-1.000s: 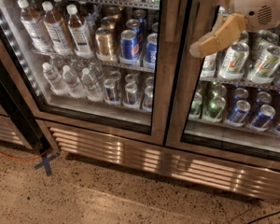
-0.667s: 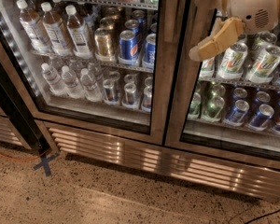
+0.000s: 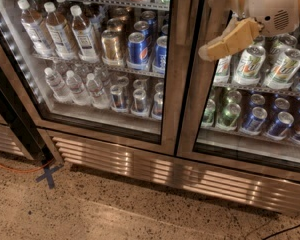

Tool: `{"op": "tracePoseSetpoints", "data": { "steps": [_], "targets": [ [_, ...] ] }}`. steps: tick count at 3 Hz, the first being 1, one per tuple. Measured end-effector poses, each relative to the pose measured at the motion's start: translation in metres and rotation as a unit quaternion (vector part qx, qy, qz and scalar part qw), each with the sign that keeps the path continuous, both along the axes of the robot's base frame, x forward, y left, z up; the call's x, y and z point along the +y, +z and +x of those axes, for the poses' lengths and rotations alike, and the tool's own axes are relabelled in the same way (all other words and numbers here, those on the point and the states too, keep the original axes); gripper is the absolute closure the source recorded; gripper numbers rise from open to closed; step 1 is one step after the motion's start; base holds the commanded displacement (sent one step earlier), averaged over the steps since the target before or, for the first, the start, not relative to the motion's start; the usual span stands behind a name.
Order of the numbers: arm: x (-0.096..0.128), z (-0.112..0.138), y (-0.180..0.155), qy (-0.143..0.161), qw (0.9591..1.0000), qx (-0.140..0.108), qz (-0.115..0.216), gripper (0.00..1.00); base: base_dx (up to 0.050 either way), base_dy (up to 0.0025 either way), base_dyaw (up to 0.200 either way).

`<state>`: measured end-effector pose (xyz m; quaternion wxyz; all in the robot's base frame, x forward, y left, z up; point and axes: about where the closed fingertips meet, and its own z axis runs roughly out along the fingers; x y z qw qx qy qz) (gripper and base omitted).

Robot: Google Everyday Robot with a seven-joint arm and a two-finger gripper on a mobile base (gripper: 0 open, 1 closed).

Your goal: Open right fridge door

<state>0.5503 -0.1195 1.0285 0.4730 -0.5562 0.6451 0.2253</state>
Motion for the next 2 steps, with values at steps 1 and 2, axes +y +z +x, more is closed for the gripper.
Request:
{"op": "tracePoseSetpoints", "data": {
  "steps": [1, 2],
  "targets": [
    [0.0001, 0.0, 0.0, 0.0, 1.0, 0.0, 0.0, 0.43, 0.0, 0.0, 0.0],
    [0.0001, 0.0, 0.0, 0.0, 1.0, 0.0, 0.0, 0.64, 0.0, 0.0, 0.0]
  ]
}}
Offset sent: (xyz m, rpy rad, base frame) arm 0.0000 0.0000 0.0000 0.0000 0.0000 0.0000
